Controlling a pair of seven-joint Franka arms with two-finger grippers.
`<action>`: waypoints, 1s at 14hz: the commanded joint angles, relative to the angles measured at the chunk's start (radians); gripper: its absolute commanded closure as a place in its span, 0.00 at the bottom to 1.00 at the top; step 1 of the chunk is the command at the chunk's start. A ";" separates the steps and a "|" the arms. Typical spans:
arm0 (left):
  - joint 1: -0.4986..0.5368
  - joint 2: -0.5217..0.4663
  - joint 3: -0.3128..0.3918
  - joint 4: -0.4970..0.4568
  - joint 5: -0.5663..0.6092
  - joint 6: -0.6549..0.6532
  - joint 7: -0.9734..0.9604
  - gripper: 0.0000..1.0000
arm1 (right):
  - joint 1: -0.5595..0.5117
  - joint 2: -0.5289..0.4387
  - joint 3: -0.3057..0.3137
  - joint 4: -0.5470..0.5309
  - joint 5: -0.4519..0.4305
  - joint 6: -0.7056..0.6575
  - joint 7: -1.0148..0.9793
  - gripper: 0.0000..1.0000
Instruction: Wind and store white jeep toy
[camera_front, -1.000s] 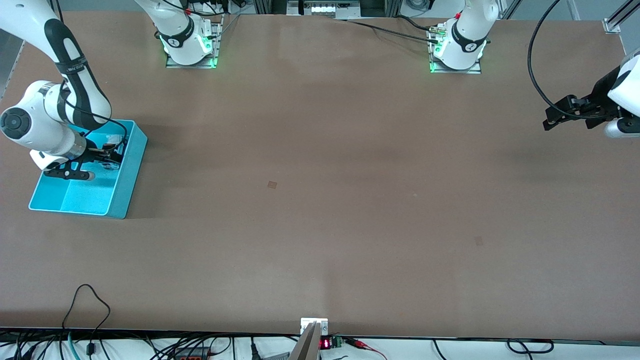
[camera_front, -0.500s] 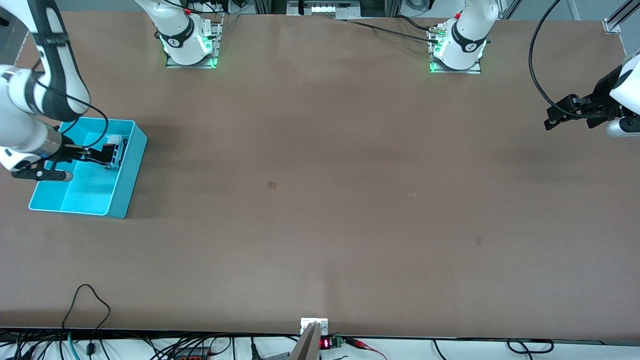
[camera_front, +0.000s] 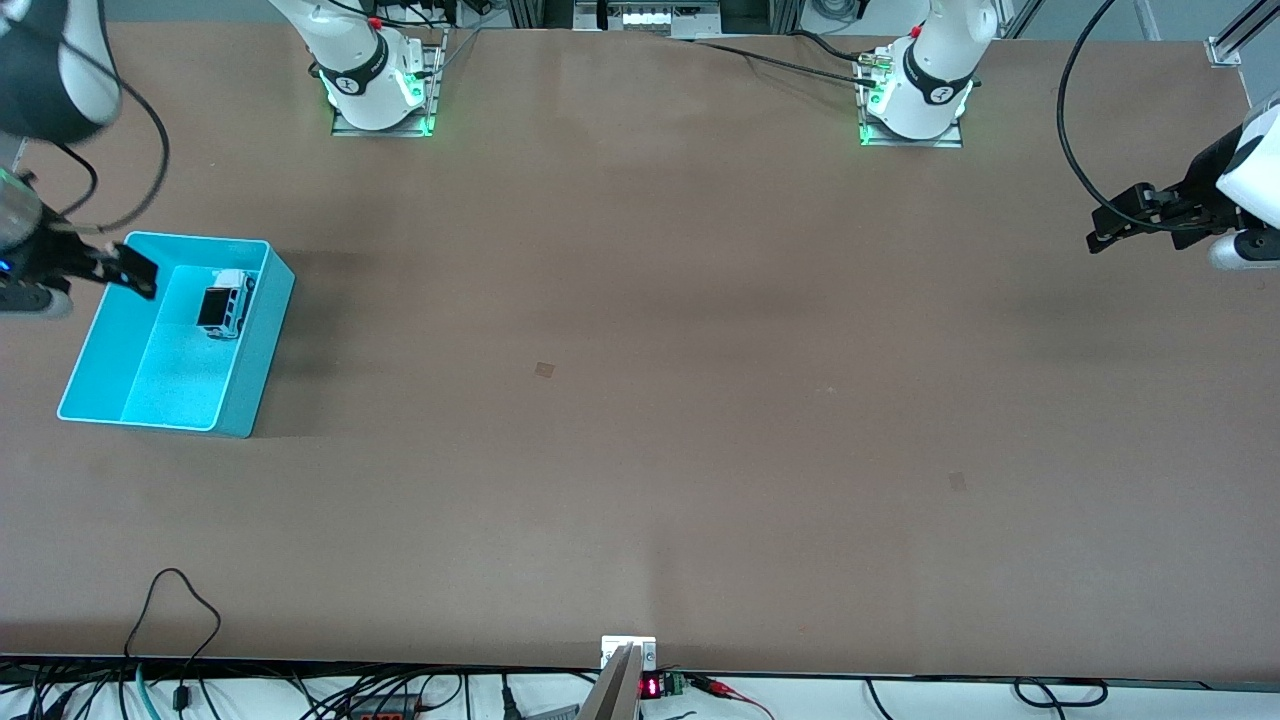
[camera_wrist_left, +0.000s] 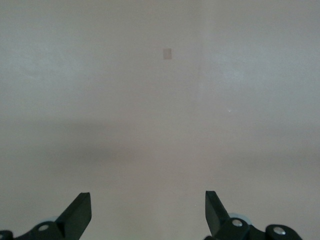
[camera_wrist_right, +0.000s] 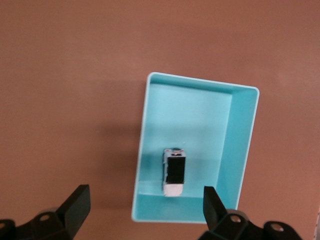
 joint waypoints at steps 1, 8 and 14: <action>0.006 -0.019 -0.005 -0.011 -0.010 -0.004 0.065 0.00 | 0.015 0.019 0.010 0.106 0.049 -0.081 0.000 0.00; 0.006 -0.021 -0.006 -0.011 -0.014 -0.011 0.020 0.00 | 0.300 0.025 -0.195 0.172 0.049 -0.161 -0.003 0.00; 0.006 -0.026 -0.005 -0.015 -0.013 -0.028 0.030 0.00 | 0.300 0.024 -0.195 0.172 0.051 -0.162 -0.002 0.00</action>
